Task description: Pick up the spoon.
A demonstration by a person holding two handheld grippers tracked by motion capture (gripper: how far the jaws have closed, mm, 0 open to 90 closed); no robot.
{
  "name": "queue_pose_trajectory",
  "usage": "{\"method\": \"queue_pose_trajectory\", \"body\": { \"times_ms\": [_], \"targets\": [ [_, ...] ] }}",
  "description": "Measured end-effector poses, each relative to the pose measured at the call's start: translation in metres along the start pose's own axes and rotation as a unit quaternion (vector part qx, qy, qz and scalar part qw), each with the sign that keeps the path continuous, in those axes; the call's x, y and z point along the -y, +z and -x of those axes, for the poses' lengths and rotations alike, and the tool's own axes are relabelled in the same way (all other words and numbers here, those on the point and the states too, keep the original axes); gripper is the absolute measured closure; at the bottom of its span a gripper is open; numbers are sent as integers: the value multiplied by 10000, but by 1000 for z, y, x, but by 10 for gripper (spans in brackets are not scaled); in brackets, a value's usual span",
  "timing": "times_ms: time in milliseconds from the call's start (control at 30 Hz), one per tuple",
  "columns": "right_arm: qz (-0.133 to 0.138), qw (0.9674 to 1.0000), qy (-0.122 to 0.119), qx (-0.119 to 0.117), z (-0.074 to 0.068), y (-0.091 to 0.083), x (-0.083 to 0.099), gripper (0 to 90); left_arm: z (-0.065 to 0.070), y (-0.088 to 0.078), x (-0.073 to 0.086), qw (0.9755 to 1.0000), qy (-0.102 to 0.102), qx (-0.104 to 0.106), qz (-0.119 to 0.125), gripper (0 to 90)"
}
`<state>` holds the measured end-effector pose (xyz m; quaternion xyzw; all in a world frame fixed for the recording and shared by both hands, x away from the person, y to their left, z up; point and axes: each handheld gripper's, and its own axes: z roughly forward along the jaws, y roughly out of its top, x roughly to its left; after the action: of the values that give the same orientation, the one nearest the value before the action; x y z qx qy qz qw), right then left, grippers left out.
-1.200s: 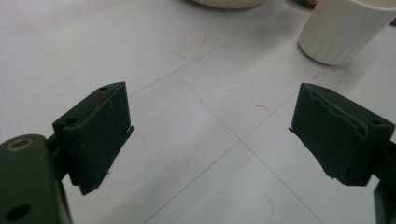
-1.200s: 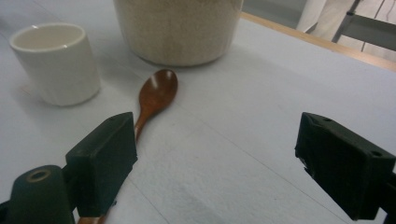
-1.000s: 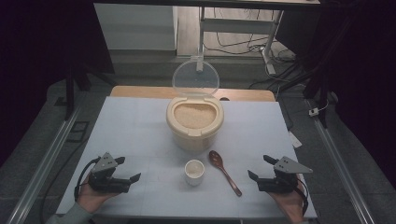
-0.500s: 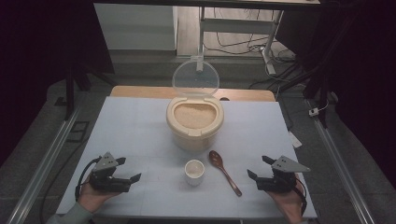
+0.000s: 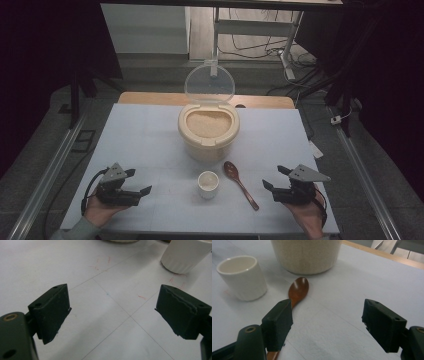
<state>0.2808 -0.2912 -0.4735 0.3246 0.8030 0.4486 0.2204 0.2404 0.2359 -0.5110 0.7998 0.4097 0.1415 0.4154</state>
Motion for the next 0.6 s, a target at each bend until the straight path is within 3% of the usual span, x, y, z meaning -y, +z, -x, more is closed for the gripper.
{"method": "queue_pose_trajectory", "body": {
  "times_ms": [100, 333, 433, 500, 533, 600],
  "targets": [
    [-220, 9997, 73, -95, -4, 1, -13, 254, 0, 1, 0, 10000, -11, -3, -31, 120],
    [-697, 9975, -64, -104, -16, 10, -34, 283, 1, 1, 1, 10000, 10, -1, -44, 120],
    [-1143, 9933, -161, -76, -24, 18, -48, 288, 1, 1, 1, 10000, 28, 2, -59, 120],
    [-1251, 9920, -134, -82, -26, 21, -51, 289, 1, 2, 1, 10000, 27, 7, -87, 120],
    [-1541, 9879, -141, -94, -29, 28, -57, 287, 1, 2, 1, 10000, 32, 12, -90, 120],
    [-1725, 9849, -97, -124, -32, 35, -63, 288, 1, 2, 1, 10000, 33, 21, -85, 120]
  ]
}}
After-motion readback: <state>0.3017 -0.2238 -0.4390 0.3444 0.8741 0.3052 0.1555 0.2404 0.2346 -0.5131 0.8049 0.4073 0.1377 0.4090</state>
